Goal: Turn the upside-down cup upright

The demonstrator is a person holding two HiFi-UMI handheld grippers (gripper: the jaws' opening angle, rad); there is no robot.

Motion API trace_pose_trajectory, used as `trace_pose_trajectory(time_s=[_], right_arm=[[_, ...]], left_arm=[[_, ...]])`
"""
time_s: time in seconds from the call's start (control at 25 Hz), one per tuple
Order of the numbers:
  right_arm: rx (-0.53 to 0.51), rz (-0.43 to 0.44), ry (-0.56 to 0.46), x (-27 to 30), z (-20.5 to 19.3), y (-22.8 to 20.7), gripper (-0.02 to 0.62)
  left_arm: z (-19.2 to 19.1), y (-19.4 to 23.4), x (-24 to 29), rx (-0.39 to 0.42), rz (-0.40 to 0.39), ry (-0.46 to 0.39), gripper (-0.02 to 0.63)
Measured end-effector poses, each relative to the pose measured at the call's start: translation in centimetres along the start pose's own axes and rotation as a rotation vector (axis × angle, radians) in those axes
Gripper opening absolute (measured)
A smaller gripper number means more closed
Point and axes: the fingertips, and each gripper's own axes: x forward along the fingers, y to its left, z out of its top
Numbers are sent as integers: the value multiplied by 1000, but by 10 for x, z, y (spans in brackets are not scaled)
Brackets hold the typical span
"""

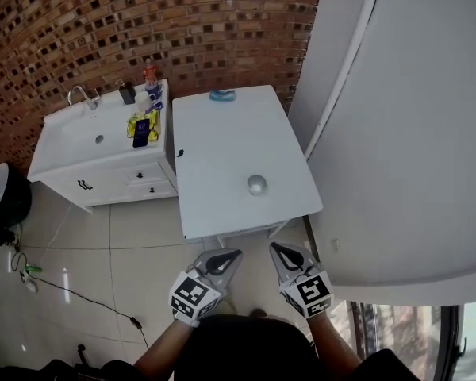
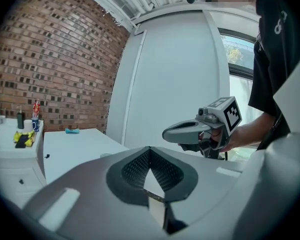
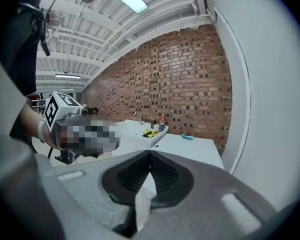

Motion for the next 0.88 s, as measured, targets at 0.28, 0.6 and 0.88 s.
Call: trace_pose_trajectory(time_s=[0.28, 0.6, 0.88], right_arm=[[7, 28, -24, -96, -36, 44, -8], [17, 32, -14, -157, -37, 99, -8], [-15, 44, -43, -163, -41, 135, -8]], left_arm=[[-23, -96, -22, 13, 9, 0, 15], [-27, -149, -72, 20, 8, 2, 15], [-53, -157, -94, 41, -13, -3, 15]])
